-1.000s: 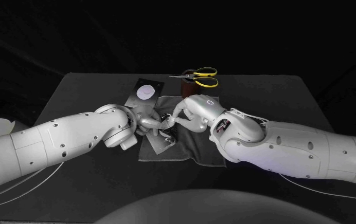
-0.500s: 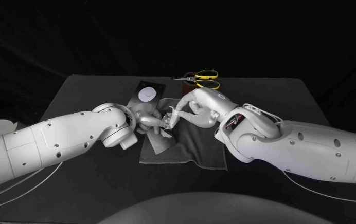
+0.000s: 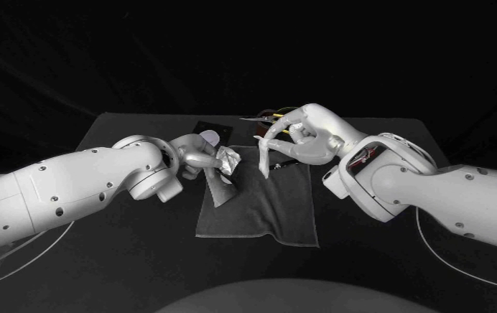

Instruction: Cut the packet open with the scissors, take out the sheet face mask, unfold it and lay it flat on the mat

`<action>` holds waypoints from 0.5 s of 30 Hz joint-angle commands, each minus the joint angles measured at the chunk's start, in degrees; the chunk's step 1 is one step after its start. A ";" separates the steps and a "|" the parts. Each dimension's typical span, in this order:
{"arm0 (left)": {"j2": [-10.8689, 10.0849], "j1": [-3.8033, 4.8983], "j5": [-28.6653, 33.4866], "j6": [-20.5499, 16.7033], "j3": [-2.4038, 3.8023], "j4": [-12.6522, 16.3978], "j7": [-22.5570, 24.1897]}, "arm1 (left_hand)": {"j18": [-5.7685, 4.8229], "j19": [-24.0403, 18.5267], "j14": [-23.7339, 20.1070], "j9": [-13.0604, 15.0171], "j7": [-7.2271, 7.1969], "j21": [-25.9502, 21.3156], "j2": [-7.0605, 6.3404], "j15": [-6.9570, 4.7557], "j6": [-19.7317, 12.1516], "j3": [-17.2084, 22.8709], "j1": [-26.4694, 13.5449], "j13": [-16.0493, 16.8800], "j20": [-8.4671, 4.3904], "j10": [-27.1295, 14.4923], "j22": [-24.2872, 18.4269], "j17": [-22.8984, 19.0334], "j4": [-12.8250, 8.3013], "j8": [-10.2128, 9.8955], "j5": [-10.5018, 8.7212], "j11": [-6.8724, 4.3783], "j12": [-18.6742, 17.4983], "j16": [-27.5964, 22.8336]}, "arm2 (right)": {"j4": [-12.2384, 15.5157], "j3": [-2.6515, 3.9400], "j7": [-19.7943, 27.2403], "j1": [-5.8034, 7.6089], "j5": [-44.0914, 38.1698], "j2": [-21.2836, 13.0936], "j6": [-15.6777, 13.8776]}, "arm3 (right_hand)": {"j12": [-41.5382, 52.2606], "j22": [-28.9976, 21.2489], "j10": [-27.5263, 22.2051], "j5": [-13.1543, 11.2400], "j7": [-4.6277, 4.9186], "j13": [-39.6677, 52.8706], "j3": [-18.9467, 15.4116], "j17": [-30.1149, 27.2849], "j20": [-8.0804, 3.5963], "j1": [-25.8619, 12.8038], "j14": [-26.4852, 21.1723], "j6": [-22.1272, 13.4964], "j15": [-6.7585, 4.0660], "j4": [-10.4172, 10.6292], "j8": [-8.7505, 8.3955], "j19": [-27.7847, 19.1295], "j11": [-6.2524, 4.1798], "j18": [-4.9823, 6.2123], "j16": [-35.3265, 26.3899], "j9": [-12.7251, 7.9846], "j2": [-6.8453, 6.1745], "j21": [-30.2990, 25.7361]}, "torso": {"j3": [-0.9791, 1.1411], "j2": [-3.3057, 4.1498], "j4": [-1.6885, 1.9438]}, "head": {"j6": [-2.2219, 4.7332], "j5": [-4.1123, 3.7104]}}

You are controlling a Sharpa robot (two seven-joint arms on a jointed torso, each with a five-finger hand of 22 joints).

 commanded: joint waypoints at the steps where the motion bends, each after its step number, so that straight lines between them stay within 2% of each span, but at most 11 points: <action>1: 0.02 0.32 1.48 1.52 0.01 -1.01 -0.30 | 0.64 -0.42 1.38 3.30 0.02 -0.29 0.60 0.05 -0.23 6.96 0.18 -0.09 0.05 -0.12 -0.05 0.19 -7.14 0.06 -0.06 -0.20 -0.06 -0.25 | 0.62 0.06 5.83 0.52 9.81 -0.95 1.85 | -0.24 4.92 2.09 0.39 0.02 8.73 0.21 14.67 -0.21 -0.21 5.99 -0.28 -0.37 -0.12 2.75 -0.07 -0.19 -0.16 0.34 3.27 0.37 0.02 | 0.21 -0.53 0.02 | 0.77 0.20; 6: -0.12 0.55 3.13 1.76 0.02 -2.40 -0.45 | 0.64 -0.40 1.38 3.30 0.01 -0.28 0.60 0.05 -0.22 6.95 0.19 -0.10 0.06 -0.11 -0.03 0.18 -7.13 0.05 -0.07 -0.20 -0.06 -0.26 | 0.62 0.04 7.00 1.40 12.94 -2.54 3.13 | -0.30 4.85 2.07 0.39 0.04 8.71 0.30 14.62 -0.22 -0.20 5.97 -0.35 -0.37 -0.21 2.79 -0.13 -0.18 -0.12 0.30 3.30 0.40 -0.16 | 0.27 -0.93 -0.06 | 1.09 0.21; 10: -0.98 0.84 7.96 2.89 0.21 -2.70 -1.13 | 0.67 -0.51 1.40 3.30 0.01 -0.37 0.62 0.05 -0.22 6.89 0.19 -0.13 0.07 -0.08 -0.18 0.26 -7.10 0.03 -0.11 -0.20 -0.07 -0.22 | -0.03 -0.17 7.09 1.69 13.95 -3.13 4.06 | -0.34 4.87 2.05 0.39 0.05 8.68 0.33 14.60 -0.22 -0.20 5.97 -0.38 -0.37 -0.25 2.81 -0.12 -0.18 -0.13 0.29 3.31 0.42 -0.12 | 0.26 -1.21 -0.15 | 1.18 0.46; 12: -1.78 1.26 10.66 3.83 0.36 -2.60 -1.66 | 0.69 -0.55 1.38 3.29 0.01 -0.42 0.68 0.07 -0.21 6.82 0.18 -0.18 0.08 -0.05 -0.26 0.16 -7.04 -0.01 -0.14 -0.20 -0.08 -0.28 | -0.42 -0.40 7.08 1.76 14.00 -3.25 4.46 | -0.36 4.90 2.04 0.39 0.05 8.67 0.35 14.56 -0.22 -0.21 5.96 -0.41 -0.37 -0.27 2.81 -0.11 -0.17 -0.14 0.26 3.32 0.42 -0.07 | 0.30 -1.33 -0.16 | 1.20 0.62; 15: -3.75 2.61 14.94 4.89 0.50 -2.06 -2.70 | 0.71 -0.58 1.38 3.29 0.02 -0.50 0.74 0.09 -0.21 6.69 0.12 -0.26 0.09 -0.01 -0.33 0.16 -6.93 -0.05 -0.19 -0.19 -0.12 -0.29 | -1.09 -0.90 7.06 1.82 13.52 -3.21 4.99 | -0.42 4.87 2.01 0.39 0.06 8.63 0.36 14.54 -0.22 -0.22 5.95 -0.42 -0.37 -0.29 2.82 -0.13 -0.17 -0.13 0.25 3.32 0.42 -0.14 | 0.33 -1.41 -0.16 | 1.31 0.81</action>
